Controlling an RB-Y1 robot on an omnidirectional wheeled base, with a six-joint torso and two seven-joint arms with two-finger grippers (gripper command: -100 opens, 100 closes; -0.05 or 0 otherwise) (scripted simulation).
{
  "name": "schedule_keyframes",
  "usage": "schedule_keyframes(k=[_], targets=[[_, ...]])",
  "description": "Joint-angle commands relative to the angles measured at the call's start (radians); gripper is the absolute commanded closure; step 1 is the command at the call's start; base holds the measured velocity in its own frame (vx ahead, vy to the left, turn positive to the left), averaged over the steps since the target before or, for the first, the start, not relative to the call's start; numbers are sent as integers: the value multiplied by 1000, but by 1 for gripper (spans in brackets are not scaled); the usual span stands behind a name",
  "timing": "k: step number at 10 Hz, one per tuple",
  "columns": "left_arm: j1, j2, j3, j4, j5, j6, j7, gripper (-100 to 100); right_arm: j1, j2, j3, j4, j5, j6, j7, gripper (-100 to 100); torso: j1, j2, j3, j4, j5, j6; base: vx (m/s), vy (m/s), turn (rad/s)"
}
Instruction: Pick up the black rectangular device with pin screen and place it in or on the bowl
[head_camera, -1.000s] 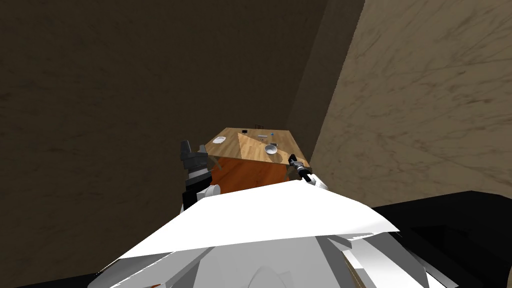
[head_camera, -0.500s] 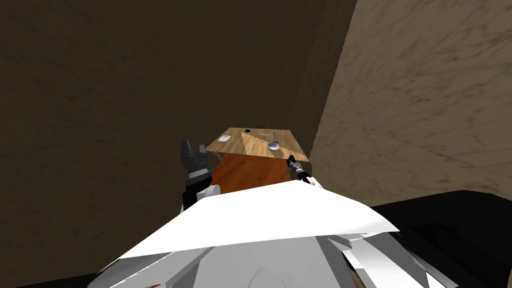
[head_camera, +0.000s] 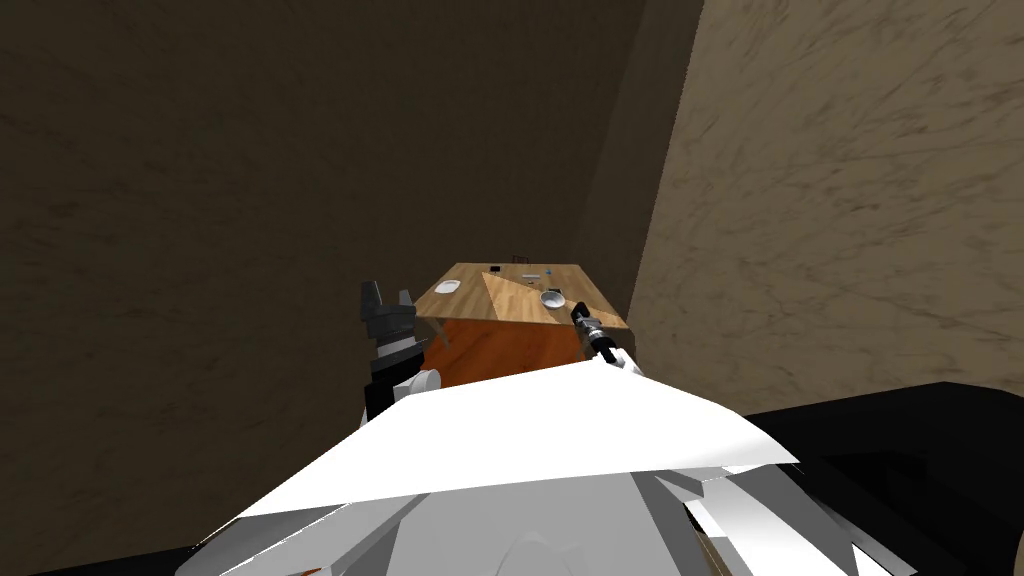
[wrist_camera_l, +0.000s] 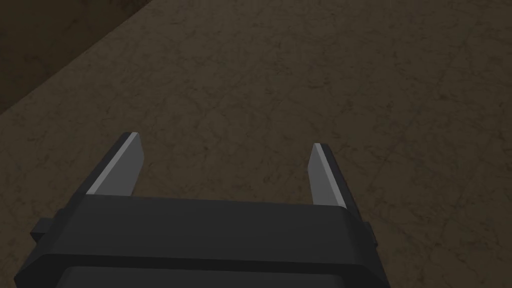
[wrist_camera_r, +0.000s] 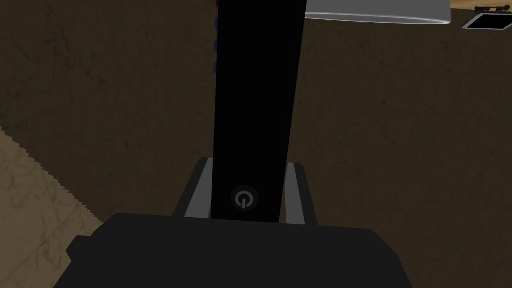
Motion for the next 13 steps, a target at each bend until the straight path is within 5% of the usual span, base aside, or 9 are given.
schedule_keyframes(k=[1,7,8,12,13], targets=[[0,0,0,0,0,0,0,0,-19,5,-15,-13,-2,-9,8,100,0,0,0,0,0,0,239,130,-113],[0,0,0,0,0,0,0,0,-63,48,-63,-60,-9,-51,45,100,-1,-1,-1,0,1,1,250,128,-104],[0,0,0,0,0,0,0,0,-67,49,-64,-60,-10,-55,47,-100,-6,7,4,1,0,2,25,13,7],[-1,0,0,0,0,0,0,0,-68,50,-64,-61,-9,-55,47,-100,-11,18,10,4,-1,3,4,2,0],[-1,0,0,0,0,0,0,0,-68,50,-64,-61,-9,-55,47,0,-11,18,10,4,-1,3,0,0,0]])
